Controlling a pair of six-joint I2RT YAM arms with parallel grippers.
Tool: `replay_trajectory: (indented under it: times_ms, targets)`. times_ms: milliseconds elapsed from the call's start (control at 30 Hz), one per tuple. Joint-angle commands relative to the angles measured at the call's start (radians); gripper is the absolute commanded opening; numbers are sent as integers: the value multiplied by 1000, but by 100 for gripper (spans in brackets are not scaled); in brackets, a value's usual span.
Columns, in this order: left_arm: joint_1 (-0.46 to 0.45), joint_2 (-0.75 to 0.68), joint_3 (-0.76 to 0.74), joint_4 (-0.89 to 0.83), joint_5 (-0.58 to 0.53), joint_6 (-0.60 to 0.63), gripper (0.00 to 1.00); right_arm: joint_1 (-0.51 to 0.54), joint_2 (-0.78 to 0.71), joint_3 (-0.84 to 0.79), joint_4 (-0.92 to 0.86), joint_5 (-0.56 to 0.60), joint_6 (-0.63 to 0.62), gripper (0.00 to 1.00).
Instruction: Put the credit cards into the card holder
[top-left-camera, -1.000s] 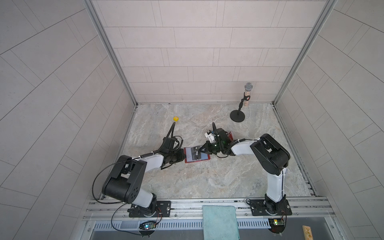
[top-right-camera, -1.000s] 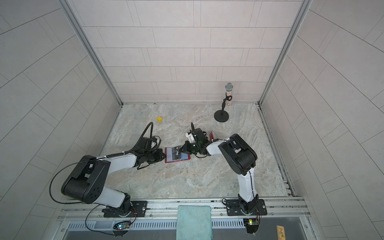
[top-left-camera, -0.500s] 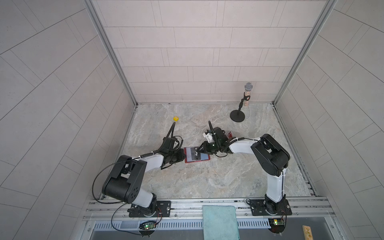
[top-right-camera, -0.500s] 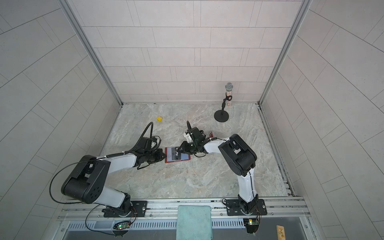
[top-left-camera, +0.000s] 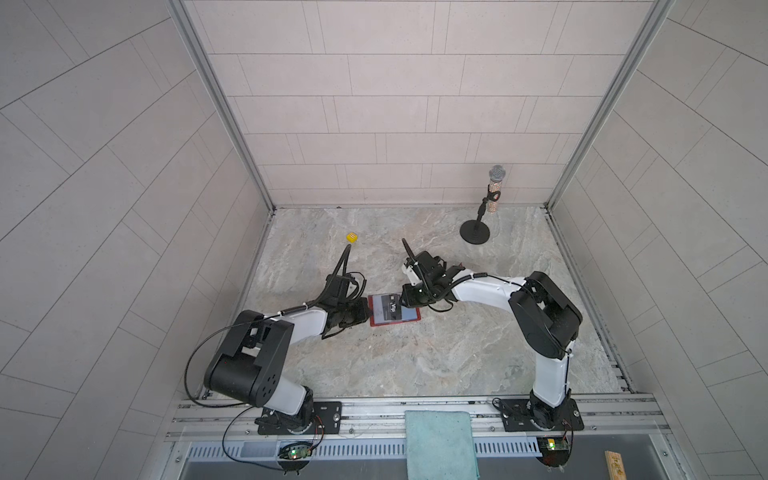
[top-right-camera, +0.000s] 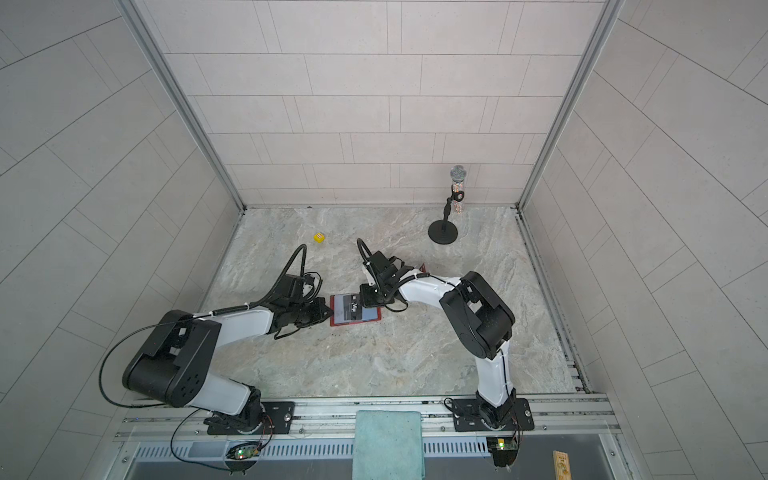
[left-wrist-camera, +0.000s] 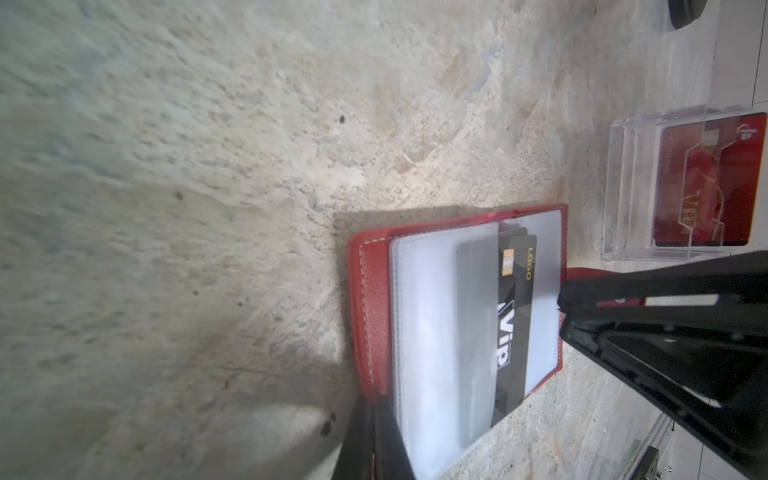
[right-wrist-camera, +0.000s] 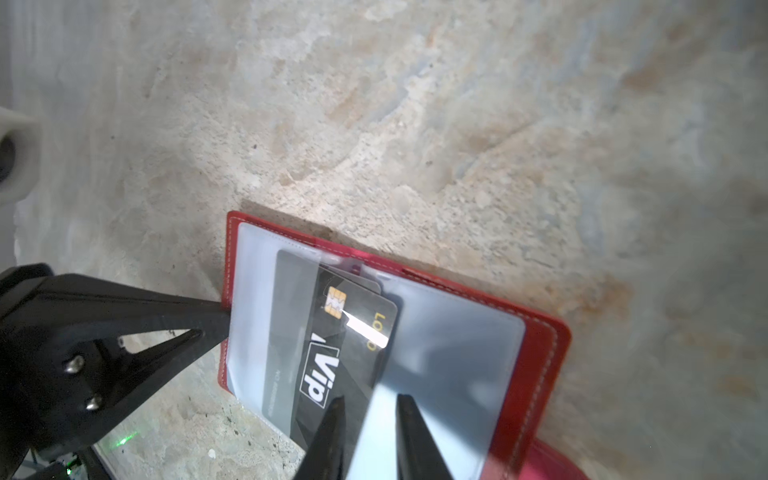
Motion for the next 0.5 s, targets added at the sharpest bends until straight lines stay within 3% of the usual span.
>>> replay_trajectory:
  times_ms: [0, 133, 467]
  targets:
    - [0, 6, 17, -46, 5, 17, 0, 11, 0, 30, -118, 129, -42, 16]
    - [1, 5, 19, -48, 7, 16, 0, 24, 30, 62, -155, 176, -51, 11]
    - [0, -1, 18, -53, 10, 17, 0, 48, 107, 125, -183, 178, -56, 10]
